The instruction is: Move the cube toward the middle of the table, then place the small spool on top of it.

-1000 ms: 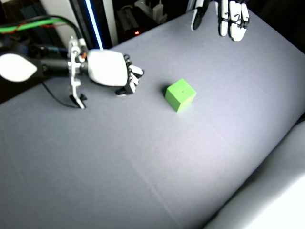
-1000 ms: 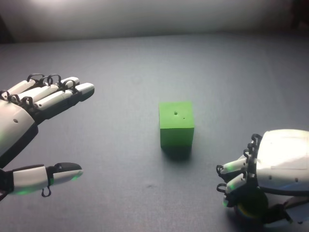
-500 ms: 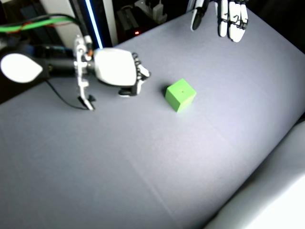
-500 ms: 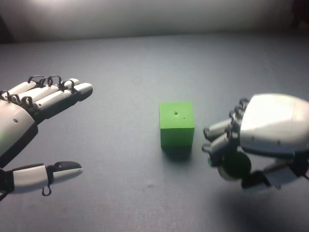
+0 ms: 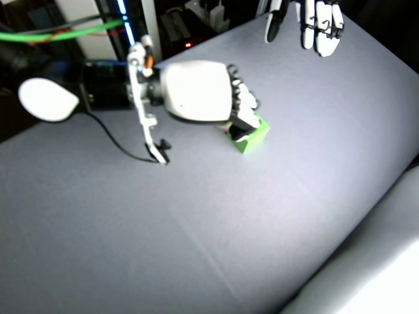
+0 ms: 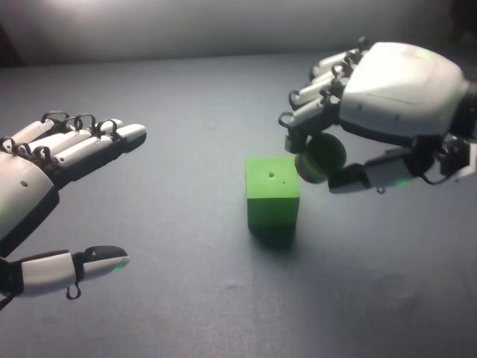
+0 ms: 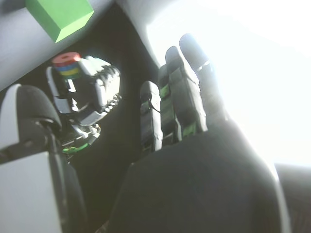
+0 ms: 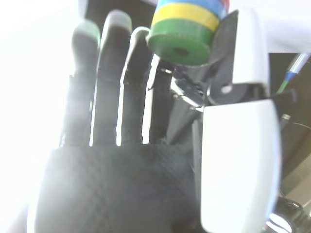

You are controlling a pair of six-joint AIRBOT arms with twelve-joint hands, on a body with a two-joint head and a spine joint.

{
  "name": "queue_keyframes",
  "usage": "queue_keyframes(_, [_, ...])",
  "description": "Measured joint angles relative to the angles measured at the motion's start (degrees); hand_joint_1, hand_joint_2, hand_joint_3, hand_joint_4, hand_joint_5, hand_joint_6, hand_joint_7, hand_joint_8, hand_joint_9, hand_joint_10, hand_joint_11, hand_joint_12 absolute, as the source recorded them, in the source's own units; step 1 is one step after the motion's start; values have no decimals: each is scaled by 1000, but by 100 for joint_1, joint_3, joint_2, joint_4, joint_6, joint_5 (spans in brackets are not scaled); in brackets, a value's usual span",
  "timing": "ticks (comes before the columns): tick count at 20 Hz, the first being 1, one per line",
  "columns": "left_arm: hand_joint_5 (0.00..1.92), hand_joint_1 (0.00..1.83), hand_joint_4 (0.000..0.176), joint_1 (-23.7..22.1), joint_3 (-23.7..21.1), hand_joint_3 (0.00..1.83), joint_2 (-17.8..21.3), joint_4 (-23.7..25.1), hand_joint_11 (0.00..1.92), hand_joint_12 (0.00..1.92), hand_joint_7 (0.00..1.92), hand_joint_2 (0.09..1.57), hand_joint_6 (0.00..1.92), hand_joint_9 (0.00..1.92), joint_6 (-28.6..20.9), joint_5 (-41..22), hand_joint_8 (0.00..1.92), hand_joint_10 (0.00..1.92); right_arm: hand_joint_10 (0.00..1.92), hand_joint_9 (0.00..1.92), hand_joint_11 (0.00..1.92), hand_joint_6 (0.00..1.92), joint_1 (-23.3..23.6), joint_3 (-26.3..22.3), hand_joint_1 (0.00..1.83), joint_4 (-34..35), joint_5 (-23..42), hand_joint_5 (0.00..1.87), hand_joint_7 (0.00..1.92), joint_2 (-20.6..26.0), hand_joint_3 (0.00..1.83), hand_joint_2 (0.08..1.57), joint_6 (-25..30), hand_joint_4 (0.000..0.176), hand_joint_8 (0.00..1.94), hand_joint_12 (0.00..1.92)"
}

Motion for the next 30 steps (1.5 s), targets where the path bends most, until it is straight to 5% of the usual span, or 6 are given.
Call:
queue_keyframes(2, [234, 884, 109, 0, 0, 0, 0, 2, 92, 970, 272, 991, 0, 353, 0, -2, 0, 1, 1122, 987, 800, 233, 122, 74, 1280, 31, -83, 1265, 1081, -138, 0, 1054, -122, 0, 1063, 1592])
queue_keyframes(7, [234, 901, 81, 0, 28, 0, 2, -7, 68, 1015, 217, 997, 2, 356, 0, -9, 0, 4, 923, 1156, 968, 4, 175, 291, 1303, -15, -396, 1409, 1185, -485, 0, 1009, -184, 0, 881, 1447])
queue_keyframes(15, [253, 925, 37, 0, 28, 0, 0, 0, 52, 1062, 191, 998, 1, 341, -2, -42, 1, 1, 790, 1162, 914, 4, 199, 424, 1283, 37, -461, 1478, 1229, -750, 0, 984, -195, 0, 688, 1358])
queue_keyframes(19, [251, 939, 28, -11, 28, 0, -28, 0, 24, 1117, 199, 998, 1, 342, -20, -44, 1, 4, 1184, 1076, 936, 0, 223, 448, 1288, 39, -501, 1406, 1036, -743, 1, 1044, -197, 0, 1148, 1609])
queue_keyframes(28, [228, 946, 53, -31, 31, 0, -37, -9, 54, 1073, 188, 1001, 2, 369, -33, -48, 4, 7, 1042, 987, 768, 7, 282, 461, 1290, 42, -555, 1410, 1124, -763, 0, 1023, -197, 0, 972, 1468])
queue_keyframes(30, [225, 936, 74, -35, 42, 0, -98, -44, 36, 1072, 196, 1002, 1, 356, -46, -52, 4, 1, 971, 1088, 799, 613, 282, 459, 1398, 22, -575, 1112, 1207, -763, 4, 1029, -197, 0, 567, 1025])
